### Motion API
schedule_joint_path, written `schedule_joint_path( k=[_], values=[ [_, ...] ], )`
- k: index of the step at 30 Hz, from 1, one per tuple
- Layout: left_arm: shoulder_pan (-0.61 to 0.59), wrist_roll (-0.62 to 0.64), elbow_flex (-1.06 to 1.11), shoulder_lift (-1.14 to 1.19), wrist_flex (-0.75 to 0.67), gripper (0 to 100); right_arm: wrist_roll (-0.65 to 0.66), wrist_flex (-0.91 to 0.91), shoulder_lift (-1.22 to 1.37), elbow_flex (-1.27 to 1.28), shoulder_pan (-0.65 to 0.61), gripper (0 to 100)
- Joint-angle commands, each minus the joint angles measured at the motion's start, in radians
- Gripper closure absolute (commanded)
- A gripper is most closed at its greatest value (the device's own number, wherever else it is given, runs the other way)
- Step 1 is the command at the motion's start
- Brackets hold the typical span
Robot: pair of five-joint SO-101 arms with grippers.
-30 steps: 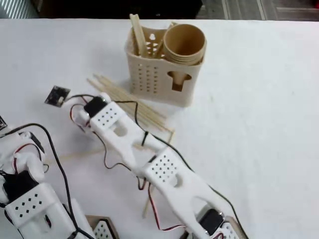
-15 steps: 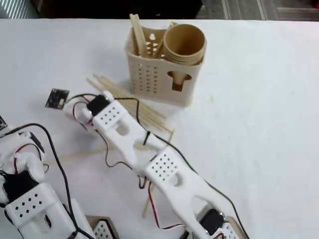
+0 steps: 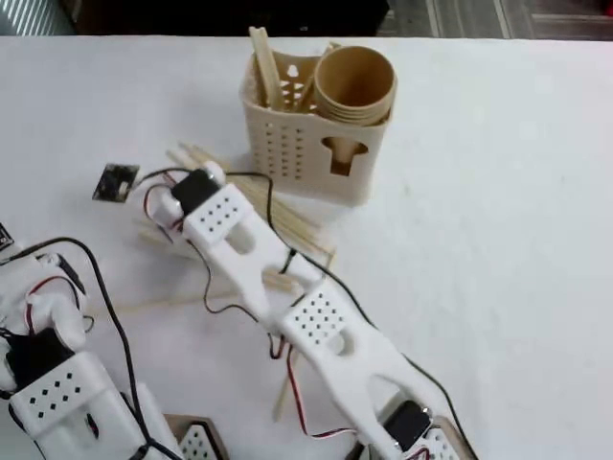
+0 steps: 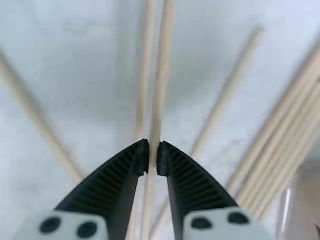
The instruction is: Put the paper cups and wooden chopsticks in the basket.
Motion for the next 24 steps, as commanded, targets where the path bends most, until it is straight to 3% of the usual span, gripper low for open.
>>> schedule_joint_path(
  k=[1, 9, 16, 24],
  values=[
    [-0.007, 0.011, -0.006, -0.021, -0.021, 93, -0.049, 0.008, -0.110, -0.051, 0.022, 98.1],
    [-0.008, 0.011, -0.006, -0.021, -0.023, 93, -0.121, 0.012, -0.274, -0.044, 0.079, 98.1],
    [-0.008, 0.011, -0.006, -0.021, -0.023, 93, -0.275, -0.002, -0.483, -0.155, 0.177, 98.1],
    [-0.008, 0.011, -0.006, -0.021, -0.026, 93, -0.394, -0.237, -0.576, -0.238, 0.283, 98.1]
  ],
)
